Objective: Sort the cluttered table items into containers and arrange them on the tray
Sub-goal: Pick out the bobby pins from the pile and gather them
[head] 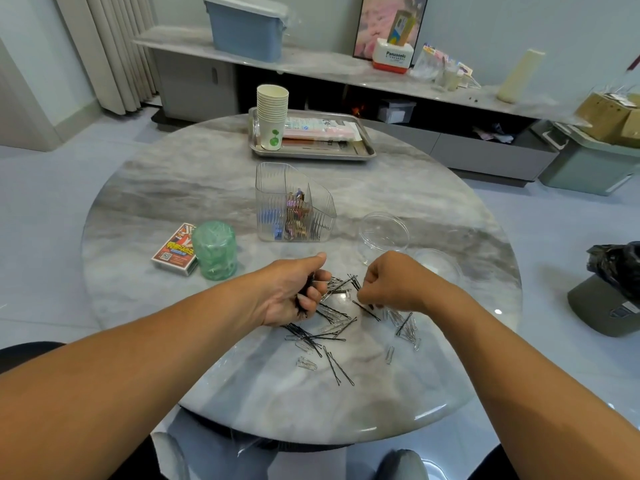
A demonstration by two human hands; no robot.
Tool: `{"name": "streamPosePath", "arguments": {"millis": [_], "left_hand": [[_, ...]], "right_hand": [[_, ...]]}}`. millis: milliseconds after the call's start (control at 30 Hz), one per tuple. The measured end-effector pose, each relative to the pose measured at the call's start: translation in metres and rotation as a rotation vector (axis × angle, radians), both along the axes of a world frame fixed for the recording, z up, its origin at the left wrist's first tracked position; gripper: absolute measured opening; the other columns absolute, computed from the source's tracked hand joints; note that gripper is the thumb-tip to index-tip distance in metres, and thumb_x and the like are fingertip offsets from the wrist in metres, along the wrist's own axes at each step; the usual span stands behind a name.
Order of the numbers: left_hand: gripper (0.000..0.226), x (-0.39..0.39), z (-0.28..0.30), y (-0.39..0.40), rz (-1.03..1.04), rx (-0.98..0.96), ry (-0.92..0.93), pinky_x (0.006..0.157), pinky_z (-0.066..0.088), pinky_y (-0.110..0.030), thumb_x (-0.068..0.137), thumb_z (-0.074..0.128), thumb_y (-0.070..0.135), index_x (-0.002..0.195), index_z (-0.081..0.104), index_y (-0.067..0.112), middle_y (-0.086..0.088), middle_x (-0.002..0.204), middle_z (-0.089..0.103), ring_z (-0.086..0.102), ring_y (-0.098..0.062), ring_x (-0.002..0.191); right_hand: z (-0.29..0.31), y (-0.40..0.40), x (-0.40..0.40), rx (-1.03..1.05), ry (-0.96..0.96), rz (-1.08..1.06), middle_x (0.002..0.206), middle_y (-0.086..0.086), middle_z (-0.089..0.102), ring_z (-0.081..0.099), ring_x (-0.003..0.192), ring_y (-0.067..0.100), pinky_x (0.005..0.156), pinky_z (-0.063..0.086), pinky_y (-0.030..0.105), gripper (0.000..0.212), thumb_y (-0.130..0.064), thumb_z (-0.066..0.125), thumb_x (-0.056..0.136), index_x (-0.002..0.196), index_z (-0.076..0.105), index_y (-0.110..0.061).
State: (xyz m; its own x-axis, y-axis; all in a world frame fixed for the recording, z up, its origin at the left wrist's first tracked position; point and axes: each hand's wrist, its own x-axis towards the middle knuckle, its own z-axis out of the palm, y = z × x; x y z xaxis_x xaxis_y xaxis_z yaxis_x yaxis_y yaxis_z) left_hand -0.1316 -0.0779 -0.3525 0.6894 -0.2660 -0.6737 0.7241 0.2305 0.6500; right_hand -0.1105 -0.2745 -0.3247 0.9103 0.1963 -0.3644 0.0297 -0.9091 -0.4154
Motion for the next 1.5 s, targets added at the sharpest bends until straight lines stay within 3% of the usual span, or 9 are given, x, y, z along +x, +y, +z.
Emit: {"name": "streamPosePath", "arguments": {"millis": [100, 200, 467, 600, 733, 1067, 1233, 1367, 1500], "left_hand": [[0.03, -0.001, -0.002, -0.004, -0.021, -0.004, -0.017, 0.035, 0.029, -0.013, 0.101, 0.058, 0.038, 0.096, 0.059, 0.009, -0.001, 0.065, 0.051, 0.036, -0.004, 0.048], [0.024, -0.003, -0.002, -0.008, -0.037, -0.028, -0.071, 0.036, 0.028, -0.012, 0.098, 0.064, 0.031, 0.1, 0.059, 0.007, -0.002, 0.066, 0.051, 0.037, -0.004, 0.048], [0.006, -0.001, -0.002, -0.006, 0.05, -0.031, -0.191, 0.035, 0.028, -0.012, 0.1, 0.061, 0.011, 0.098, 0.061, 0.006, -0.004, 0.073, 0.053, 0.038, -0.002, 0.047], [0.023, 0.003, -0.002, -0.004, 0.097, -0.052, -0.173, 0.036, 0.028, -0.012, 0.105, 0.051, 0.012, 0.118, 0.063, -0.002, -0.006, 0.079, 0.05, 0.038, -0.002, 0.049], [0.02, 0.003, 0.001, -0.004, 0.118, -0.085, -0.165, 0.037, 0.027, -0.012, 0.106, 0.048, 0.01, 0.103, 0.066, 0.003, -0.003, 0.072, 0.047, 0.038, -0.003, 0.048], [0.021, 0.004, 0.004, -0.007, 0.119, -0.125, -0.157, 0.038, 0.028, -0.014, 0.107, 0.047, 0.012, 0.103, 0.067, 0.005, -0.003, 0.072, 0.048, 0.039, -0.004, 0.049], [0.022, 0.011, 0.009, 0.0, 0.236, -0.16, -0.099, 0.035, 0.027, -0.015, 0.109, 0.041, 0.016, 0.097, 0.057, 0.007, -0.007, 0.073, 0.058, 0.039, -0.006, 0.045], [0.021, 0.013, 0.01, 0.008, 0.281, -0.143, -0.044, 0.034, 0.025, -0.016, 0.109, 0.038, 0.016, 0.095, 0.054, 0.011, -0.005, 0.064, 0.055, 0.037, -0.007, 0.043], [0.022, 0.012, 0.011, 0.009, 0.258, -0.131, -0.013, 0.034, 0.022, -0.017, 0.107, 0.036, 0.012, 0.096, 0.054, 0.011, 0.0, 0.057, 0.049, 0.035, -0.008, 0.044]], "right_hand": [[0.005, 0.006, -0.004, 0.337, 0.125, -0.111, 0.064, 0.007, 0.073, 0.061, 0.053, 0.011, 0.051, 0.049, 0.021, 0.011, -0.013, 0.073, 0.078, 0.069, 0.071, -0.008], [0.003, 0.013, -0.007, 0.471, 0.167, -0.136, 0.069, 0.011, 0.074, 0.065, 0.057, 0.013, 0.052, 0.05, 0.021, 0.009, -0.01, 0.075, 0.08, 0.073, 0.071, -0.005], [0.001, 0.024, -0.01, 0.631, 0.17, -0.175, 0.07, 0.008, 0.071, 0.067, 0.063, 0.012, 0.056, 0.053, 0.021, 0.011, -0.011, 0.08, 0.083, 0.081, 0.071, -0.007], [0.008, 0.022, -0.01, 0.715, 0.309, -0.248, 0.072, 0.005, 0.072, 0.068, 0.064, 0.01, 0.056, 0.055, 0.019, 0.018, -0.006, 0.085, 0.079, 0.092, 0.073, -0.008], [0.011, 0.02, -0.008, 0.735, 0.423, -0.3, 0.072, 0.004, 0.072, 0.069, 0.063, 0.009, 0.055, 0.055, 0.019, 0.026, -0.002, 0.082, 0.08, 0.102, 0.07, -0.01], [0.01, 0.016, -0.007, 0.738, 0.487, -0.31, 0.081, 0.004, 0.074, 0.068, 0.066, 0.009, 0.057, 0.055, 0.02, 0.026, -0.014, 0.083, 0.083, 0.106, 0.072, -0.011], [0.008, -0.005, 0.003, 0.234, 0.059, -0.18, 0.075, 0.001, 0.075, 0.064, 0.064, 0.011, 0.058, 0.051, 0.022, 0.013, -0.02, 0.084, 0.083, 0.091, 0.076, -0.014], [-0.003, -0.007, 0.0, -0.19, 0.086, 0.001, 0.081, 0.0, 0.076, 0.068, 0.075, 0.014, 0.072, 0.058, 0.032, 0.019, -0.026, 0.089, 0.072, 0.08, 0.076, -0.015], [-0.01, 0.006, -0.003, -0.301, -0.005, 0.102, 0.08, -0.003, 0.073, 0.07, 0.082, 0.02, 0.073, 0.056, 0.032, 0.012, -0.024, 0.082, 0.078, 0.079, 0.073, -0.016]]}}
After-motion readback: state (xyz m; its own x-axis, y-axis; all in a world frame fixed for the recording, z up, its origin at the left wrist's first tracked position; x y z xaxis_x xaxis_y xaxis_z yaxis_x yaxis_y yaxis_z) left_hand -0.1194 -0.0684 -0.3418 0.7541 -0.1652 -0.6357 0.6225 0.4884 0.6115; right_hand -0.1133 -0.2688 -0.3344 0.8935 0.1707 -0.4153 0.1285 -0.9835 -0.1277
